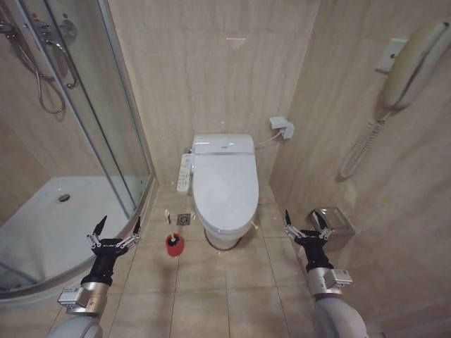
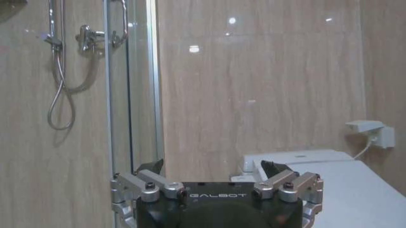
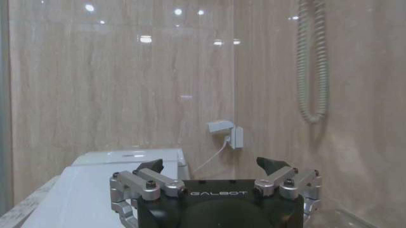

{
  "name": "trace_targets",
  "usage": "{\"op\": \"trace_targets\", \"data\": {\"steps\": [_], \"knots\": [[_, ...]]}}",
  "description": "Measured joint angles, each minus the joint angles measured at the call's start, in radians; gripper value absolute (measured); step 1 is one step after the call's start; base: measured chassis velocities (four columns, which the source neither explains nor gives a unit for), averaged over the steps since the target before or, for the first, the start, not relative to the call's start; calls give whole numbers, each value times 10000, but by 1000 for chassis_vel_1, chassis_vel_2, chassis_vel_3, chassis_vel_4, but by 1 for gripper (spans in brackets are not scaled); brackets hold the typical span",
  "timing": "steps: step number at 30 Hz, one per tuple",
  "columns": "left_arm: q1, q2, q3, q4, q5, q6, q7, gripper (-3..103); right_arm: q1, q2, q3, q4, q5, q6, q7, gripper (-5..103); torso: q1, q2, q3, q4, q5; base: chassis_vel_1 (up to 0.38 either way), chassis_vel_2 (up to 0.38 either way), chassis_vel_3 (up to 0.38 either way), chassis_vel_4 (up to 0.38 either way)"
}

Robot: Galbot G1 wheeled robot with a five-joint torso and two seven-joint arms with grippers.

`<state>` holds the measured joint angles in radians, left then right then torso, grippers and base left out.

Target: Open the toilet lid, clean the toilet bowl with a toilet brush, close the toilet lid, and flush.

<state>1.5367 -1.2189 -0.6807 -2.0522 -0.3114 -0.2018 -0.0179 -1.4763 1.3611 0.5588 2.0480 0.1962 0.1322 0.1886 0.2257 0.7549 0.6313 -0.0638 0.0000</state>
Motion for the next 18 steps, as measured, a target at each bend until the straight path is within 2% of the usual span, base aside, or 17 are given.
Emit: {"op": "trace_targets", "data": {"steps": [7,18], "knots": [[1,-1,0,0,0,0,1,100,-7,0,0,0,0,0,0,100,-6,4,-3,-1,0,138,-115,-132,124],[-6,0,0,0,0,0,0,100,3,0,1,0,0,0,0,100,9,-1,3,-2,-1,-18,22,28,-25]]}}
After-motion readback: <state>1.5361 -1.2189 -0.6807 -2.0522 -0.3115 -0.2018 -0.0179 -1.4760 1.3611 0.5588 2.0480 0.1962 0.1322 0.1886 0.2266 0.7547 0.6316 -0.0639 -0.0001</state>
